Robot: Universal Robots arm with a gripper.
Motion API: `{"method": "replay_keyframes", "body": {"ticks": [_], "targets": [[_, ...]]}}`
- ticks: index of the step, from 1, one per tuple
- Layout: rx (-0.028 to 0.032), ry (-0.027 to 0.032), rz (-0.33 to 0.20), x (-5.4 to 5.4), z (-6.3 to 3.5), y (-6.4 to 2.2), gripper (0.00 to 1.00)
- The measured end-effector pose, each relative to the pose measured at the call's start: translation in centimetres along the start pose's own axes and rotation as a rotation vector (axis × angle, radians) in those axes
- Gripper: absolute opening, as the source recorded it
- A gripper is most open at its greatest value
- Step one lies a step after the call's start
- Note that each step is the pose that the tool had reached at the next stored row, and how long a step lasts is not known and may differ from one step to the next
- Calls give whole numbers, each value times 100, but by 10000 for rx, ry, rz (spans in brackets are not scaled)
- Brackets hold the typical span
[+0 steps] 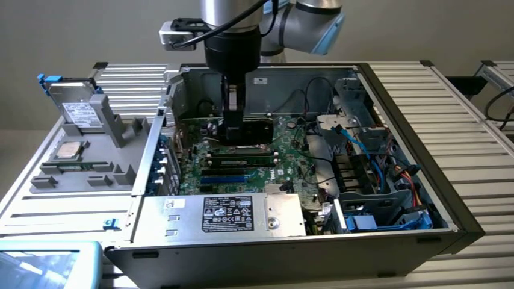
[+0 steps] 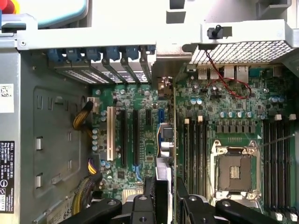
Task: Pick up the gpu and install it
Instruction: 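Insert the gpu into the slot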
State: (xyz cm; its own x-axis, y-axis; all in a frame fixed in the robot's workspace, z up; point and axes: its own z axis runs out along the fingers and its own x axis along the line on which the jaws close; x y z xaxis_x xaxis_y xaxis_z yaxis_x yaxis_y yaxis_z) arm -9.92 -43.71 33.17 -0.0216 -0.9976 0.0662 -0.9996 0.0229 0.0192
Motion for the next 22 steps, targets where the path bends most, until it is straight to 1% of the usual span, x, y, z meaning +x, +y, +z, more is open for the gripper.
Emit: {"method": "replay_keyframes", "body": {"ticks": [4, 6, 9, 13, 18, 20, 22], "targets": [[-1, -31, -2, 17, 74, 11, 28], [-3, -57, -1, 40, 112, 11, 28], [-4, -123, -4, 89, 170, 9, 28], [-6, -229, -6, 157, 254, 7, 28], [-10, -348, -9, 198, 351, 5, 28], [-15, -379, -8, 201, 385, 6, 28], [-20, -384, -9, 201, 421, 5, 28]]}}
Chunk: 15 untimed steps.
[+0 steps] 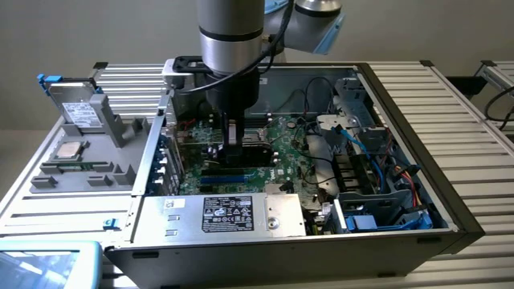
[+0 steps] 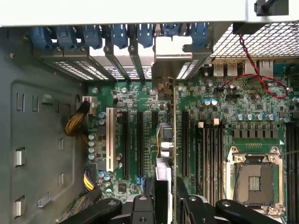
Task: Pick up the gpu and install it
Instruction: 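Insert the gpu into the slot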
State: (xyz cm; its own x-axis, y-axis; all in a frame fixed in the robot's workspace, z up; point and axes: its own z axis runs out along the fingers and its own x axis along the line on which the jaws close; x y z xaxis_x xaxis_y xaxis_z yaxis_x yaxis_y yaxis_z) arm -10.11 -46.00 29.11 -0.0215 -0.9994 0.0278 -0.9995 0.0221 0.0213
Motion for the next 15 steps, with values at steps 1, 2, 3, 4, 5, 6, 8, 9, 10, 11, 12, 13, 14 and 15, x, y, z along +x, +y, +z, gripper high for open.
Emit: {"method": "replay_keyframes", "body": {"ticks": [1, 2, 3, 4, 5, 6, 8, 9, 10, 11, 12, 13, 14, 15], "targets": [[-4, -1, -1, 0, 20, -1, 28], [-8, -2, -1, 1, 37, 0, 28], [-12, -3, -1, 1, 56, 0, 28], [-18, -4, -1, 1, 74, 0, 28], [-25, -5, -2, 1, 92, 1, 28], [-34, -7, -2, 1, 109, 2, 28], [-51, -19, -3, 0, 138, 14, 28], [-54, -25, -3, 1, 147, 29, 28], [-56, -35, -4, 1, 155, 45, 28], [-56, -49, -4, 0, 162, 56, 28], [-58, -67, -4, 1, 168, 58, 28], [-58, -83, -5, 0, 176, 58, 28], [-58, -92, -4, -1, 189, 58, 28], [-58, -93, -4, -1, 203, 58, 28]]}}
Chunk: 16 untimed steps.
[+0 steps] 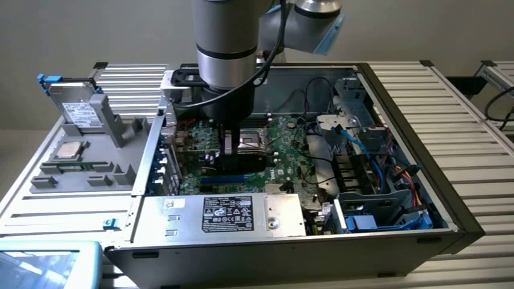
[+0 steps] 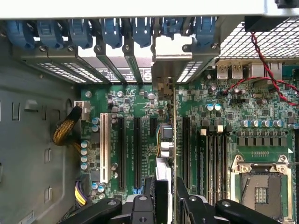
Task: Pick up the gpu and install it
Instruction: 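Insert the gpu into the slot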
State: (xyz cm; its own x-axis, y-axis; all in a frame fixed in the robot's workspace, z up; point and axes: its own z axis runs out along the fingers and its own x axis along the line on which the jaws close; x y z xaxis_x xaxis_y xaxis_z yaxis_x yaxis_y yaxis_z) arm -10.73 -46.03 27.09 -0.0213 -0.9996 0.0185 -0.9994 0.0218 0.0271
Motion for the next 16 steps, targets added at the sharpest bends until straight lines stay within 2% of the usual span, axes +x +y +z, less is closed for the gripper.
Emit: {"method": "replay_keyframes", "body": {"ticks": [16], "targets": [[-7, -5, 0, 0, 107, 51, 28]]}}
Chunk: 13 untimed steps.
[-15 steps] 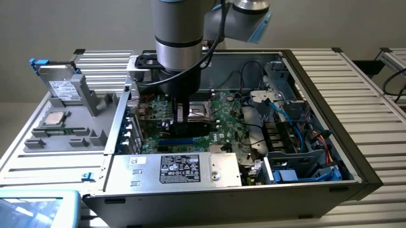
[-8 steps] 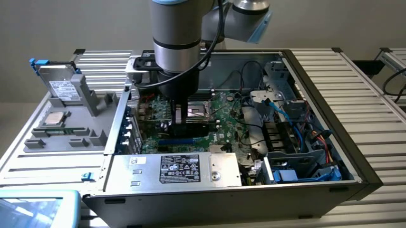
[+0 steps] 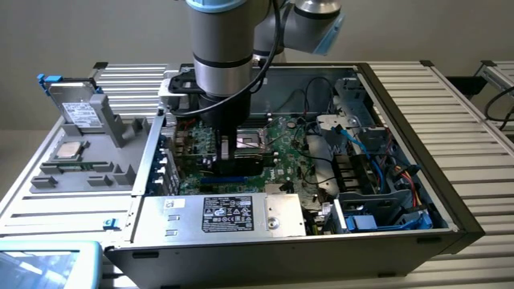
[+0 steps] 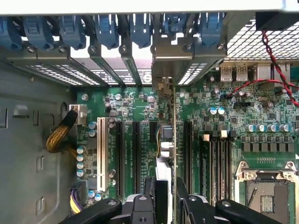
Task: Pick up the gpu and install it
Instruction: 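Insert the gpu into the slot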
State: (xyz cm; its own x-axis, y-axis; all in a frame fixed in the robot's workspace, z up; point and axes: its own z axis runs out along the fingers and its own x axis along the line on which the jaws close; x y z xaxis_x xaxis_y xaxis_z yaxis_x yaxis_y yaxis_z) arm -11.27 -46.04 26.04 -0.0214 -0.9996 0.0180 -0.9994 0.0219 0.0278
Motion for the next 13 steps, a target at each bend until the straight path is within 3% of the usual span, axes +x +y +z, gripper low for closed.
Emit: {"method": "replay_keyframes", "body": {"ticks": [13], "targets": [[-14, -128, 22, -2, 47, 29, 28]]}}
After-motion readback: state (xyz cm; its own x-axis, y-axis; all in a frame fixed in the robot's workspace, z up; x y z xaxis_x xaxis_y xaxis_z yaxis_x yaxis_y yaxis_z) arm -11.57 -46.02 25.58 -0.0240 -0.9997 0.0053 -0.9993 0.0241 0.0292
